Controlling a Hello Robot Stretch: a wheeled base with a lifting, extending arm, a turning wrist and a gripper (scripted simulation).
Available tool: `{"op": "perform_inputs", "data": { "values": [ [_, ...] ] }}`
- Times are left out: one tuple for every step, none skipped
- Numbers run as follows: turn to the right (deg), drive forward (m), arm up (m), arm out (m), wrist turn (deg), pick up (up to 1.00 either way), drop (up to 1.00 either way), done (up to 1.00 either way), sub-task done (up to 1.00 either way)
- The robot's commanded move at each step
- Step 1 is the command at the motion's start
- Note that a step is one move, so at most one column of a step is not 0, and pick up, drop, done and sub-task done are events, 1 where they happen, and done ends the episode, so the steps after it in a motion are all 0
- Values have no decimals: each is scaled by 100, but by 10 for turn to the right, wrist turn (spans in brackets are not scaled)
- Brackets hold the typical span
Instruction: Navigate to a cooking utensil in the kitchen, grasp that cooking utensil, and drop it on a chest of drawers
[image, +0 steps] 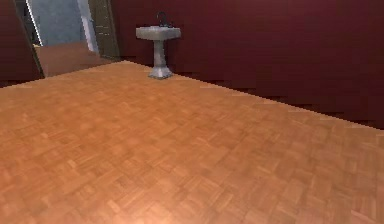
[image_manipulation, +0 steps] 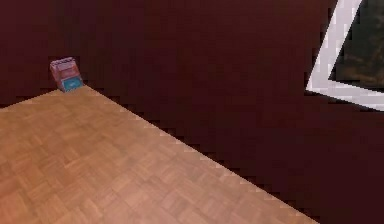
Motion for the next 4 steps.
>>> {"op": "perform_inputs", "data": {
  "values": [
    [0,30,0,0,0,0,0,0,0],
    [450,0,0,0,0,0,0,0,0],
    [90,0,0,0,0,0,0,0,0],
    [0,20,0,0,0,0,0,0,0]
  ]
}}
